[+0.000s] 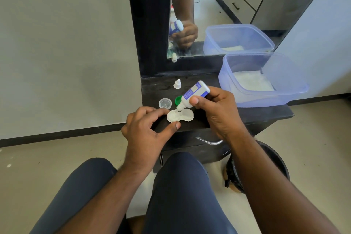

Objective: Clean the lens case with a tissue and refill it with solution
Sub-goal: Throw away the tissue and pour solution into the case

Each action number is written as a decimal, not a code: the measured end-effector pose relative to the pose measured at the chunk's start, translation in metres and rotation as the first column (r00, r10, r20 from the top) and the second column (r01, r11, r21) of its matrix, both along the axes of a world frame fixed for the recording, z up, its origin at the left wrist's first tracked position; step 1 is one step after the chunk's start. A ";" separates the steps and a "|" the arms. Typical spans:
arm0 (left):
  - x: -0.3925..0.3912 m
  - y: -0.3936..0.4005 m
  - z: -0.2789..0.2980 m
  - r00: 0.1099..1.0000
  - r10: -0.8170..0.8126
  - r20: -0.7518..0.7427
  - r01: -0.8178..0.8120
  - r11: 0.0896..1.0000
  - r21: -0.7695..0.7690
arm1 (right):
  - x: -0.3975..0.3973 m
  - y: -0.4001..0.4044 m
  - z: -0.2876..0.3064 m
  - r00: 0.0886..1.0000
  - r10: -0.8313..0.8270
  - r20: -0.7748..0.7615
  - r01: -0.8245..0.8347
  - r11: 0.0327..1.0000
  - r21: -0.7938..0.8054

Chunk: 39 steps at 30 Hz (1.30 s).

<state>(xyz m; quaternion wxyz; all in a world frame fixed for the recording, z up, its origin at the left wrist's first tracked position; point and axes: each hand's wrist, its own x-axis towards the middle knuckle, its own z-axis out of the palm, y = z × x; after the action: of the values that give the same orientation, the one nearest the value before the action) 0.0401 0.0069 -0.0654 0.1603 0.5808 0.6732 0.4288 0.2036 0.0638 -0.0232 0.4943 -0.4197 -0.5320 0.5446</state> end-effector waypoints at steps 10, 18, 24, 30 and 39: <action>-0.001 0.000 -0.003 1.000 0.011 -0.007 -0.011 1.000 0.014 | 0.002 0.003 -0.006 1.000 0.017 -0.011 -0.017 1.000 -0.007; -0.001 0.000 -0.003 1.000 0.005 -0.013 -0.005 1.000 0.017 | 0.001 0.001 -0.003 0.993 0.058 0.100 -0.059 0.998 0.005; -0.001 -0.001 -0.002 1.000 0.009 0.002 -0.010 1.000 0.010 | 0.001 0.002 -0.005 0.993 0.050 0.110 -0.052 0.998 0.020; -0.002 -0.001 -0.002 1.000 0.004 -0.018 -0.004 1.000 0.009 | 0.001 0.003 -0.008 0.994 0.031 0.108 -0.033 0.999 0.019; -0.003 -0.001 -0.004 0.999 0.006 -0.034 -0.006 1.000 -0.010 | 0.003 0.003 -0.009 0.993 0.020 0.118 -0.024 0.999 0.031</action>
<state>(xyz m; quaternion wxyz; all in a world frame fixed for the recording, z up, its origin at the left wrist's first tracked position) 0.0373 0.0059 -0.0689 0.1503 0.5851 0.6796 0.4161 0.2061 0.0671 -0.0321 0.4629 -0.4372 -0.5733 0.5157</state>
